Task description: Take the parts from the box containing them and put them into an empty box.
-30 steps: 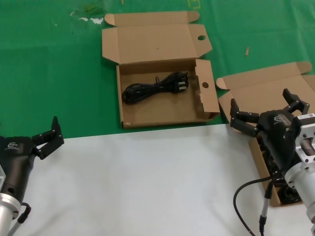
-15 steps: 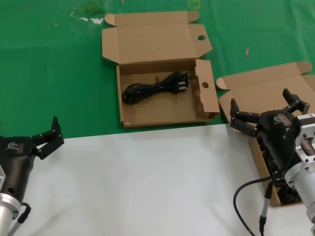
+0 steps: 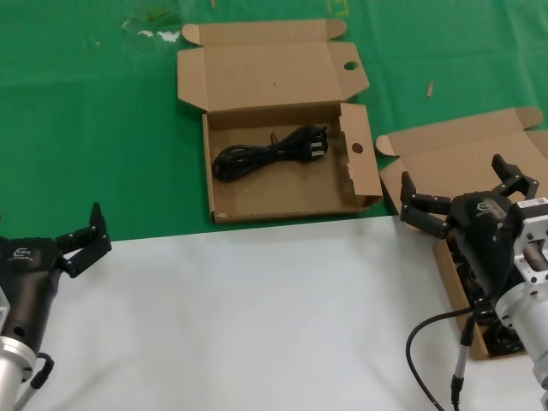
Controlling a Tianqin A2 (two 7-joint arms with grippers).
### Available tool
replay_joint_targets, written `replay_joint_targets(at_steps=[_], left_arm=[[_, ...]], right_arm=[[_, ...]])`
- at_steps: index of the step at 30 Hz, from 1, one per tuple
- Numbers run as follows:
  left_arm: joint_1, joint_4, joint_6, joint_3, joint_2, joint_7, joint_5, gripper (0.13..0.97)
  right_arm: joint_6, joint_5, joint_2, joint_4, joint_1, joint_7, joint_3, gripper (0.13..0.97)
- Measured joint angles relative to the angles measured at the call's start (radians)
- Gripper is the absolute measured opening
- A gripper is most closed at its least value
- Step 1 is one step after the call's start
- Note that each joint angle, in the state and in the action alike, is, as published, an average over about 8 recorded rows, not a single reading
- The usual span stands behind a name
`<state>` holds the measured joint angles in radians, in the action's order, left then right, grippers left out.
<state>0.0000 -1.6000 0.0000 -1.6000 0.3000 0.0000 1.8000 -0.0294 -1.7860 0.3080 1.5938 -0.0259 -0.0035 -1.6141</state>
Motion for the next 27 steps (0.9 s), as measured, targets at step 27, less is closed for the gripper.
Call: replay_joint_targets(at_steps=[27], left_arm=[[0.0,0.0,0.0,0.0,0.0,0.0,0.0,0.966]], right_arm=[[0.0,0.0,0.0,0.0,0.0,0.0,0.0,0.966]])
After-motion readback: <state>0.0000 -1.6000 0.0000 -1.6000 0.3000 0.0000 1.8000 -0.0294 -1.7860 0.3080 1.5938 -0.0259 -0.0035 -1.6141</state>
